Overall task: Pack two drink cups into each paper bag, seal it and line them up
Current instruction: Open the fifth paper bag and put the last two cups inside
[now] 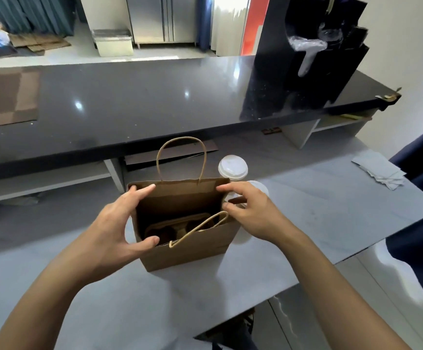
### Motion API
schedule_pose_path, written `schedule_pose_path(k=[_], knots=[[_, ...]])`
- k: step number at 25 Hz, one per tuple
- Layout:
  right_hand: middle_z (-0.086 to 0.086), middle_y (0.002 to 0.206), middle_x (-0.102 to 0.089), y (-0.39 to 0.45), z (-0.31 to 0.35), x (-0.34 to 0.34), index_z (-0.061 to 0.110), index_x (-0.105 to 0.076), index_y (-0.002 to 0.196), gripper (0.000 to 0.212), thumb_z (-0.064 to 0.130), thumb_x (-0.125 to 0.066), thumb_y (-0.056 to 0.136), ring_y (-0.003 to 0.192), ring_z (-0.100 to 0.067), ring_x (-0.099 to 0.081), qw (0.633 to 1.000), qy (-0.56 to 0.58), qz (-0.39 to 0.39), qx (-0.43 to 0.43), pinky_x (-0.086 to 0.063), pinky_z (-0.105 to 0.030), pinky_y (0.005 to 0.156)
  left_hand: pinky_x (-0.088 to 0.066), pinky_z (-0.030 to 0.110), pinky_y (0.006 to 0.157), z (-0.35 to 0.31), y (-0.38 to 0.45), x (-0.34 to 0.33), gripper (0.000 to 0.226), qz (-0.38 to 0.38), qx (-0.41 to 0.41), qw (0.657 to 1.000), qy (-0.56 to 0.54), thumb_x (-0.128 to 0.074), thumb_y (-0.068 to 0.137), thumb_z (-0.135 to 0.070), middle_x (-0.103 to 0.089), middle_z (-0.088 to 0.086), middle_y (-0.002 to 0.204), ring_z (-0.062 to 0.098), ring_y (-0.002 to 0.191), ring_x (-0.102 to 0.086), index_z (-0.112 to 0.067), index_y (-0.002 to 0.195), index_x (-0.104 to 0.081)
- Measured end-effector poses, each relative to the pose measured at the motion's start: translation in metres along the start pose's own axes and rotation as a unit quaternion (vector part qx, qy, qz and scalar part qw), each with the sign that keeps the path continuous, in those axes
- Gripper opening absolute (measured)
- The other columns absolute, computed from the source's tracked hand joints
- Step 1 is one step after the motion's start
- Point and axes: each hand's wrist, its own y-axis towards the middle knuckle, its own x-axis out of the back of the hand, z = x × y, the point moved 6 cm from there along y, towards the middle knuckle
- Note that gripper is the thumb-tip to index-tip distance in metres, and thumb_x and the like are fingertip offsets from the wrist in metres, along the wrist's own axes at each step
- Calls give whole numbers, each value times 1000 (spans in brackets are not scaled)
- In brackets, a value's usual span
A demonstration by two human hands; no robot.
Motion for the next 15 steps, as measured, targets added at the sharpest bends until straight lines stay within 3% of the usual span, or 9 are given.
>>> schedule_pose_path(k=[3,7,9,11,13,15], knots=[[12,133,-55,6,-2,5,35,-65,128,33,29,-68,96,118,-7,-58,1000,-6,18,22,-51,-31,103,-38,37,111,1,1,1,95,-16,11,1000,-5,-82,79,-37,-21,-12,164,19,141,-37,-59,149,-21],[20,120,-60,13,-4,17,39,-70,117,22,32,-68,96,112,-3,-62,997,29,11,69,-54,-20,90,-40,23,100,3,-2,2,96,-30,20,999,-11,-83,78,-34,-23,-18,161,11,130,-42,-60,148,-22],[22,107,-65,21,-12,32,37,-73,104,12,28,-68,96,104,-2,-64,995,44,-49,77,-54,-13,77,-38,16,96,5,-3,0,97,-30,25,999,-20,-83,78,-33,-21,-22,159,7,130,-41,-63,146,-21],[16,103,-67,32,-32,45,33,-70,100,6,30,-69,95,100,-9,-66,991,1,-130,29,-50,-10,72,-35,13,100,6,-4,-1,97,-32,27,999,-30,-83,79,-31,-20,-23,162,4,138,-35,-63,147,-22],[4,118,-62,44,-57,46,28,-62,117,32,39,-75,89,110,-18,-62,982,-93,-154,-55,-54,-24,83,-33,12,102,8,-5,-3,97,-33,26,998,-38,-83,79,-31,-20,-24,162,2,141,-31,-64,147,-21],[-5,139,-50,54,-80,33,24,-44,140,76,55,-78,80,125,-28,-52,970,-175,-91,-140,-50,-44,101,-34,13,102,8,-5,-3,98,-34,29,998,-41,-83,79,-30,-19,-26,161,1,139,-32,-66,145,-20]])
